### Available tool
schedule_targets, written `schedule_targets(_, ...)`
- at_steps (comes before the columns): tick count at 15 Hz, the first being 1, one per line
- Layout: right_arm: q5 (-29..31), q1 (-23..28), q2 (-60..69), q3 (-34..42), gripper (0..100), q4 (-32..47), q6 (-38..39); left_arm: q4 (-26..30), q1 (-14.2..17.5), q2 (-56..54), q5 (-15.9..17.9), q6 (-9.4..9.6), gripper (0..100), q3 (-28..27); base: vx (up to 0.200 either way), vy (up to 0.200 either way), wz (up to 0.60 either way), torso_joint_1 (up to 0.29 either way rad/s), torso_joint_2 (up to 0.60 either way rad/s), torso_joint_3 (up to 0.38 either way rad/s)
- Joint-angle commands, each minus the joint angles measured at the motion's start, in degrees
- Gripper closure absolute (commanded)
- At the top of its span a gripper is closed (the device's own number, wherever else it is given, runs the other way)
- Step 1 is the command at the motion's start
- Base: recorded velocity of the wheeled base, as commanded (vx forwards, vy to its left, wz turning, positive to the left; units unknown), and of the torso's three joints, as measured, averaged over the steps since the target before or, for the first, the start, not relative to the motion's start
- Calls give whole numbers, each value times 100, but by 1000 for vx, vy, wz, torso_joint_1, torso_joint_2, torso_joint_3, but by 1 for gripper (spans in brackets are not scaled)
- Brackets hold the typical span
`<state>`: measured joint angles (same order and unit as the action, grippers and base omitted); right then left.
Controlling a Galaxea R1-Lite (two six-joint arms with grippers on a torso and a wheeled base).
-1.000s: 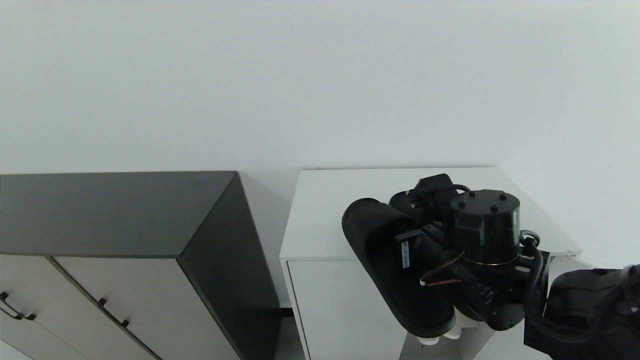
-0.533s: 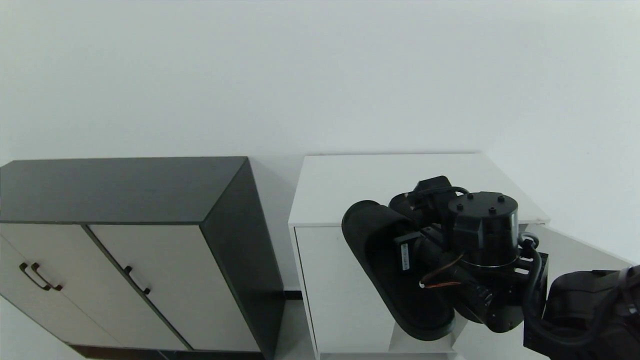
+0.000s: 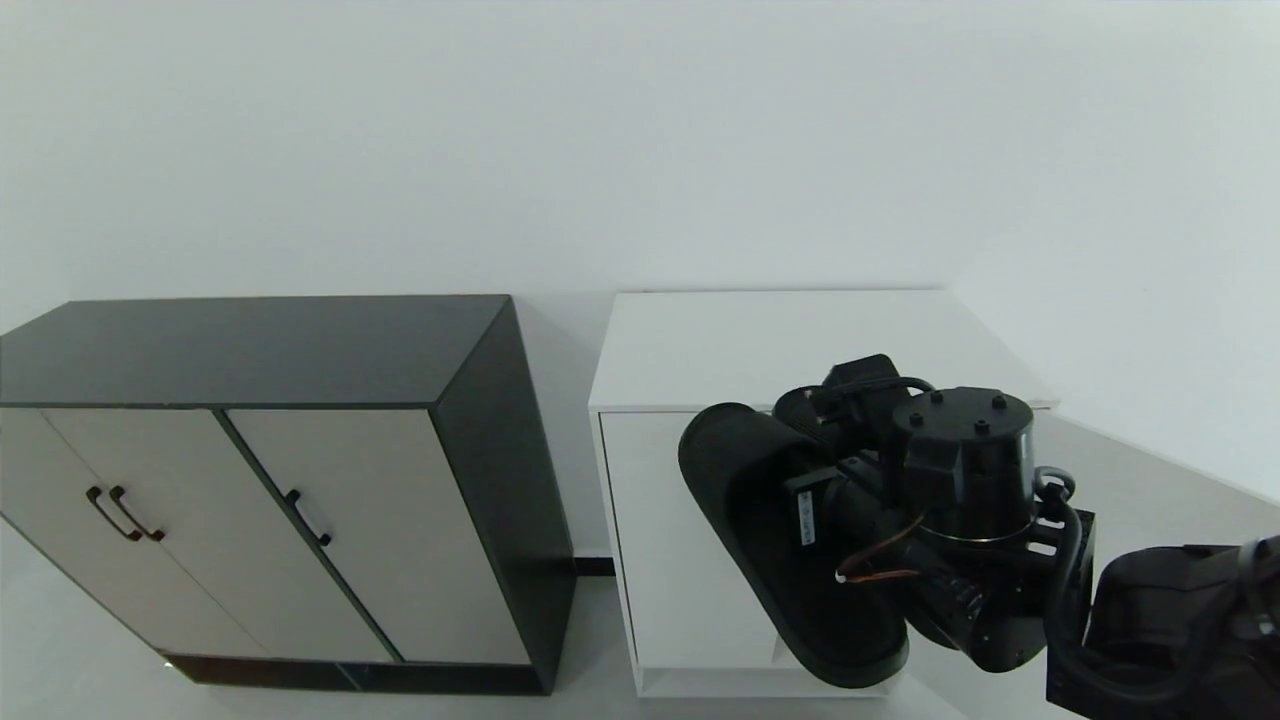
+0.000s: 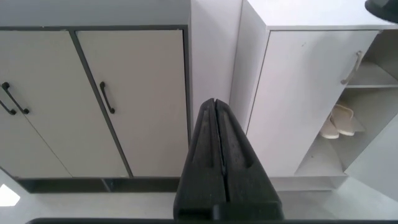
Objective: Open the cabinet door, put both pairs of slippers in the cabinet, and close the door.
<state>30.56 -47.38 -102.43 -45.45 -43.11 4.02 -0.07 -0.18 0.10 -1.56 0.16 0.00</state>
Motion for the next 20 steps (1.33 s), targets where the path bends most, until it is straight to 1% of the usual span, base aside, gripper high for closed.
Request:
schedule_targets(1, 2, -8, -14, 9, 100, -5, 2, -1, 1, -1, -2, 2, 100, 0, 0, 0, 0, 0, 0, 0)
schedule_targets(9, 2, -25, -14, 27, 100, -5, -7, -1, 1, 8, -20, 11, 100, 0, 0, 0, 0, 0, 0, 0)
schedule_targets(10, 2, -25, -14, 27, 100, -5, 2, -1, 1, -1, -37, 46, 100, 0, 0, -200, 0, -2, -2, 2)
schedule_targets(20, -15, -78, -93, 62, 100, -14, 2, -1, 1, -1, -37, 28, 100, 0, 0, -200, 0, 3, 3, 0)
